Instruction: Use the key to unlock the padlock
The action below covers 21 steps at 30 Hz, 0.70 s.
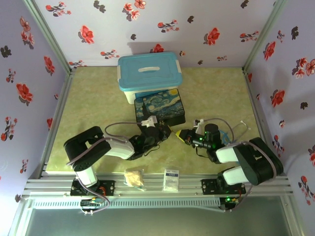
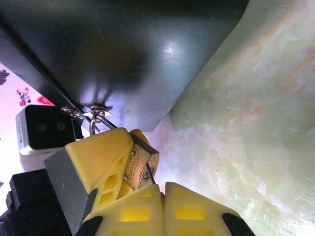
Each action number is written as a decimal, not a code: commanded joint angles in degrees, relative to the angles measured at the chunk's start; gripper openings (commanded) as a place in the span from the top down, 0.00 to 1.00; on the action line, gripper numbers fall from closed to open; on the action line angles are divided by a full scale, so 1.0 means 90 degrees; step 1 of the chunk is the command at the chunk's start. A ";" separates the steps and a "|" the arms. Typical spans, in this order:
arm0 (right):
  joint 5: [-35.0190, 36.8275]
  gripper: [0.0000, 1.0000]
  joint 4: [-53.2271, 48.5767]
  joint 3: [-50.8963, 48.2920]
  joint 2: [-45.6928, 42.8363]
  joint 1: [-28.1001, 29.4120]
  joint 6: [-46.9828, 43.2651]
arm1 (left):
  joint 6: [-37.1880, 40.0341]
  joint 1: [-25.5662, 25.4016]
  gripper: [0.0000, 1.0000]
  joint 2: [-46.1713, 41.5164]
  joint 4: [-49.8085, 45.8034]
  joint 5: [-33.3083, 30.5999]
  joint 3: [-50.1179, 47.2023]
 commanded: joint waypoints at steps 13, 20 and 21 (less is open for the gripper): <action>-0.0109 1.00 0.1540 -0.0104 0.0755 -0.0014 0.0523 | -0.0045 0.0186 1.00 -0.0506 0.0270 0.0056 0.0080; -0.0070 1.00 0.1030 -0.0252 0.0179 -0.0010 0.0384 | 0.0088 0.0229 1.00 -0.0569 0.0148 0.0032 0.0203; -0.0065 1.00 0.0958 -0.0227 0.0082 -0.0001 0.0375 | 0.0076 0.0234 1.00 -0.0524 0.0215 0.0049 0.0214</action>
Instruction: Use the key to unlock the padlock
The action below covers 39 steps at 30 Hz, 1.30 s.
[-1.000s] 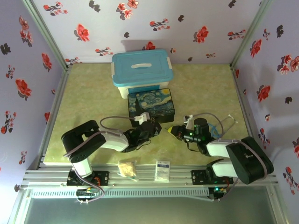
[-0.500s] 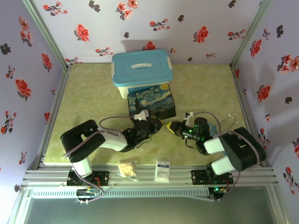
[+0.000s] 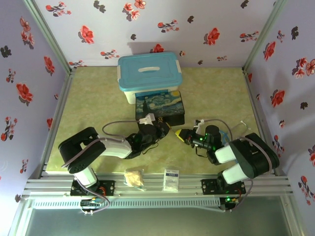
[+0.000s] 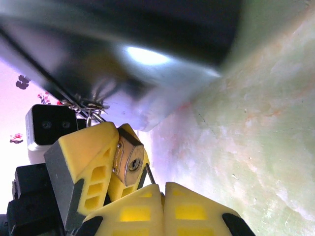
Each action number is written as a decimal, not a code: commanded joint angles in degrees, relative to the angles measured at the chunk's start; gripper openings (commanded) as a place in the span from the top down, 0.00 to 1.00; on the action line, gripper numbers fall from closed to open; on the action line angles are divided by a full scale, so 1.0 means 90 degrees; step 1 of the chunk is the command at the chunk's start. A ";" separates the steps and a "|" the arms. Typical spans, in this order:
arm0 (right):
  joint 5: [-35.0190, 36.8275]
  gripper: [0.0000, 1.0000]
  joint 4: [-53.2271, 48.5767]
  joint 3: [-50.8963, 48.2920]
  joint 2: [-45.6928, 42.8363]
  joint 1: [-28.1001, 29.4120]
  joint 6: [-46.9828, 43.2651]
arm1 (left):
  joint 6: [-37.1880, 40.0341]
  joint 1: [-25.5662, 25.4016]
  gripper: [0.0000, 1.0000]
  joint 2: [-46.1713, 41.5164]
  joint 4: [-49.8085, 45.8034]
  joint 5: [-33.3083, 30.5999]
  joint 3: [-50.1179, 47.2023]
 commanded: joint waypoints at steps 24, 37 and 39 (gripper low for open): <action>-0.0128 1.00 -0.0015 0.0271 -0.0328 0.0068 -0.0091 | -0.0325 0.0033 1.00 0.0029 0.0892 0.0042 0.0218; -0.0093 1.00 0.0035 0.0370 -0.0388 0.0033 -0.0112 | -0.0281 0.0013 1.00 0.0026 0.0808 0.0121 0.0231; -0.0014 1.00 -0.0186 0.0311 -0.0554 0.0030 -0.0205 | -0.0300 0.0016 1.00 0.0027 0.0860 0.0073 0.0206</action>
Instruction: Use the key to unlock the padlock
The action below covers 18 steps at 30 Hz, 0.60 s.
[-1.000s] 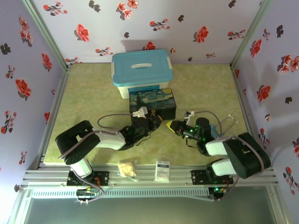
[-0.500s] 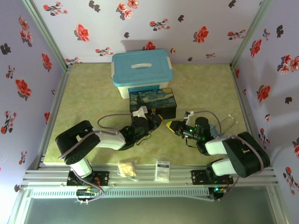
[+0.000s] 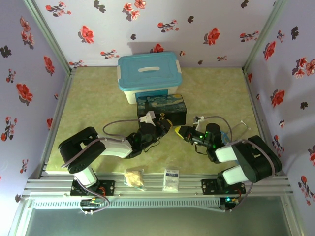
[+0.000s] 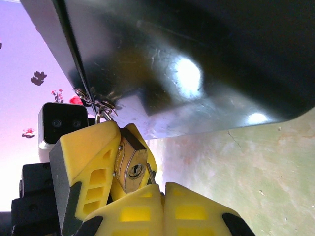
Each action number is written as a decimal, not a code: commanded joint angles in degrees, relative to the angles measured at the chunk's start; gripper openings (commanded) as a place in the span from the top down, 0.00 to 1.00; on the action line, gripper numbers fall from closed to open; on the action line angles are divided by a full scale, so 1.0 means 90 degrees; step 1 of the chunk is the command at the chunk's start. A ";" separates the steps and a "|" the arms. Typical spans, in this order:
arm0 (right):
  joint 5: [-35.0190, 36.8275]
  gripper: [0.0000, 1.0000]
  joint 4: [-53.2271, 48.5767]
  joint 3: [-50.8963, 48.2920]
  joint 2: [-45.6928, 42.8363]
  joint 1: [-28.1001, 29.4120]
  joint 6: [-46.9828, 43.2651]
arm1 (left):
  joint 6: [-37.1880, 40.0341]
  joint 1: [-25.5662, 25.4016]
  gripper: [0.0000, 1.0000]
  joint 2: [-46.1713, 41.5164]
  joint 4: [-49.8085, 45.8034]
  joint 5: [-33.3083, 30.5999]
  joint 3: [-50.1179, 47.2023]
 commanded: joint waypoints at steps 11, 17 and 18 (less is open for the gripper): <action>0.0256 1.00 -0.0954 -0.0001 -0.1080 -0.0023 -0.0393 | -0.0264 0.0023 1.00 0.0195 0.0694 0.0152 0.0136; 0.0153 1.00 -0.0822 0.0086 -0.0986 -0.0015 -0.0386 | -0.0294 0.0009 1.00 0.0172 0.0803 0.0180 0.0183; 0.0136 1.00 -0.0684 0.0096 -0.0929 -0.0022 -0.0316 | -0.0303 -0.0004 1.00 0.0158 0.0857 0.0184 0.0171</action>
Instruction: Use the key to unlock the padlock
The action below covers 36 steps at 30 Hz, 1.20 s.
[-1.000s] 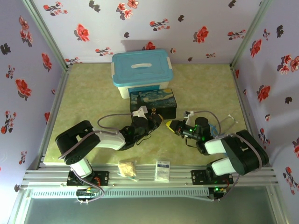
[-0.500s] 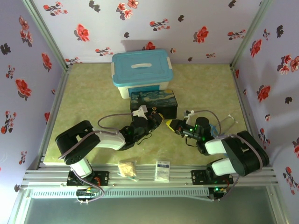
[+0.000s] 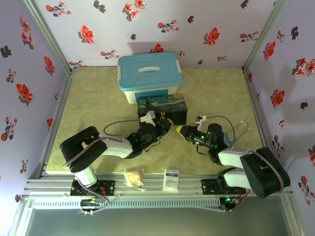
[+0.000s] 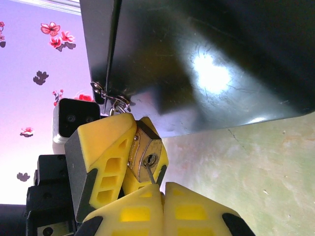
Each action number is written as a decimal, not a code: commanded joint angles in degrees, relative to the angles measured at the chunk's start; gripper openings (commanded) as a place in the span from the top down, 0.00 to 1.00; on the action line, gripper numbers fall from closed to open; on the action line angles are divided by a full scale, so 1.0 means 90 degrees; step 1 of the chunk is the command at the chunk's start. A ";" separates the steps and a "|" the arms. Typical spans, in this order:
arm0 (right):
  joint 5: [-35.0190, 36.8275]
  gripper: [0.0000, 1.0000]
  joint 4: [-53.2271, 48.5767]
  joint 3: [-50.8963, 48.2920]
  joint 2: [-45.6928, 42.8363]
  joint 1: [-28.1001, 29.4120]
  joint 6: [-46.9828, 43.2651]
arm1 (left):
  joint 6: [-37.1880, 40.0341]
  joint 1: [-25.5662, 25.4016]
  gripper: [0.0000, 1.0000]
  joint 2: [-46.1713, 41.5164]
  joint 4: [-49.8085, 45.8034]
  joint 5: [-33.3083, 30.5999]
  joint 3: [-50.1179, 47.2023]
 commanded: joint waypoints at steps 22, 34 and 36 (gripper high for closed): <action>-0.0325 1.00 0.0530 0.0351 0.0138 -0.0097 -0.0053 | -0.0242 -0.0024 1.00 0.0112 0.0553 0.0371 0.0142; -0.1289 1.00 0.0927 0.0865 0.1049 -0.0718 -0.0089 | -0.0496 0.0000 1.00 0.0219 0.1244 0.0794 0.0129; -0.1366 1.00 0.0989 0.0933 0.1227 -0.0716 -0.0074 | -0.0480 -0.0002 1.00 0.0239 0.1197 0.0865 0.0188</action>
